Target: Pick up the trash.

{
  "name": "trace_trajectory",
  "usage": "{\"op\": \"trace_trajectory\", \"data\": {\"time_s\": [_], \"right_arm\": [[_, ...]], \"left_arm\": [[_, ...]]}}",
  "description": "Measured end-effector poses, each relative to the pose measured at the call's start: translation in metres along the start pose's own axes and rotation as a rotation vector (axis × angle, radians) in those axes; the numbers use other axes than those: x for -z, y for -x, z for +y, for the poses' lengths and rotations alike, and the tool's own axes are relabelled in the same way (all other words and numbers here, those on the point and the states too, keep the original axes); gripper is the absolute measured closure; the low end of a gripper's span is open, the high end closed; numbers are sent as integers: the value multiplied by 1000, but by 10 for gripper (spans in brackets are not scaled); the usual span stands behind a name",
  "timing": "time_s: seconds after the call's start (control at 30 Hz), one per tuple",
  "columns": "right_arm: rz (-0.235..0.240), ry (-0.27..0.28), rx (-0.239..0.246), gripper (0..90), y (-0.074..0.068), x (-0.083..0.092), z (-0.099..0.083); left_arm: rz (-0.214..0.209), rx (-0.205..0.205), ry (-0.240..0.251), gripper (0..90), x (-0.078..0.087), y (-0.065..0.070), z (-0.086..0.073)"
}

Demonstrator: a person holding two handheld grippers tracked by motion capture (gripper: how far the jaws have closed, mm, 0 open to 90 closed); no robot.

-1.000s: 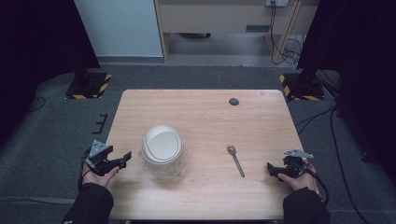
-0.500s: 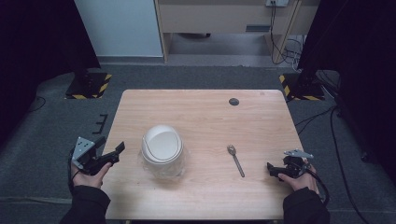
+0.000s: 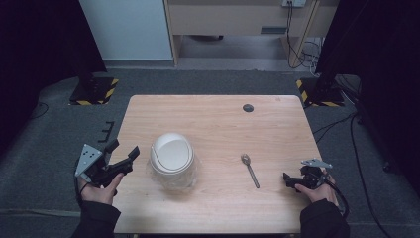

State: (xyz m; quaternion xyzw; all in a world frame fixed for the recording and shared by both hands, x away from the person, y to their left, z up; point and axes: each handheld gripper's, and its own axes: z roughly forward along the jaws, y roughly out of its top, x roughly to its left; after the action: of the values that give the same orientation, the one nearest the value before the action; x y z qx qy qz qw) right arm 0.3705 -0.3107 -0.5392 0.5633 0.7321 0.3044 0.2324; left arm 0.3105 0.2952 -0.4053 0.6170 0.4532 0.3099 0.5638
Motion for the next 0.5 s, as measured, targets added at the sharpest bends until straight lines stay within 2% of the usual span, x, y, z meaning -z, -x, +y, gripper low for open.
{"op": "trace_trajectory", "data": {"time_s": [0.27,0.5], "right_arm": [[0,0,-1,5,0,0,0],[-1,0,-1,5,0,0,0]], "left_arm": [[-79,-6,-19,175,-13,27,-3],[-120,-25,-59,173,-26,43,-10]]}}
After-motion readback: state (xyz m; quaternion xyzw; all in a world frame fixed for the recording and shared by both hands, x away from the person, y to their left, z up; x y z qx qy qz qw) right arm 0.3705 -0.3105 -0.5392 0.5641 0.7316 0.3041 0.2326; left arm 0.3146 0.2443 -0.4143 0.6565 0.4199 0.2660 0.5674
